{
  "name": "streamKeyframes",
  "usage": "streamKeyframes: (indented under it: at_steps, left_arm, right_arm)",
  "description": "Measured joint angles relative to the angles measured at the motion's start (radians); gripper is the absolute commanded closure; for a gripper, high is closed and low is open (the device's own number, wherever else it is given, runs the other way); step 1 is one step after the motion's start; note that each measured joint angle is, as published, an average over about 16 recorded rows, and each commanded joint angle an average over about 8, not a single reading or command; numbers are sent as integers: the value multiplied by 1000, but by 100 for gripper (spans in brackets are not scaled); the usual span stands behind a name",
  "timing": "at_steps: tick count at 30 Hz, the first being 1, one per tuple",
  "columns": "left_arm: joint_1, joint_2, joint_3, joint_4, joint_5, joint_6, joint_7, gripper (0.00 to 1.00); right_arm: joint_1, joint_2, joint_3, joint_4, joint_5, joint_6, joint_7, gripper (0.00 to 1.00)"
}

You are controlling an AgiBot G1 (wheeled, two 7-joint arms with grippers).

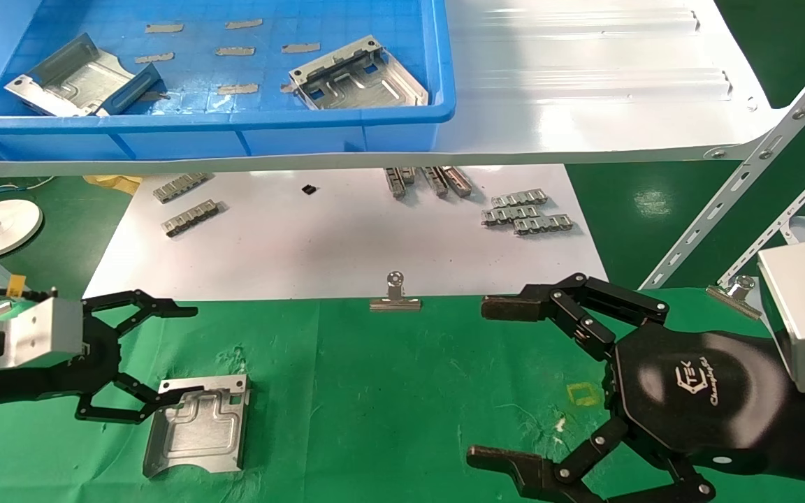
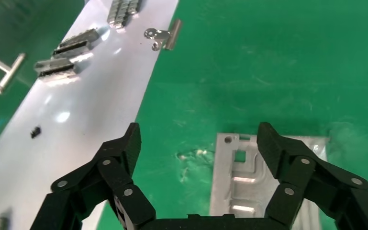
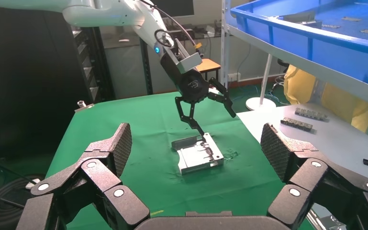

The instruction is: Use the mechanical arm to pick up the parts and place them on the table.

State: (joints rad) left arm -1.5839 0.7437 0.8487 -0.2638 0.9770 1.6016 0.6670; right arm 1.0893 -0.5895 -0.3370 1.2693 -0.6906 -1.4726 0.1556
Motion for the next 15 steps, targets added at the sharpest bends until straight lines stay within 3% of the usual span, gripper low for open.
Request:
streamKeyframes:
  at_steps: [15]
  left_arm:
    - [114, -29, -129, -230, -54, -24, -191, 0]
  right_arm:
    - [0, 0, 0, 0, 0, 0, 0, 0]
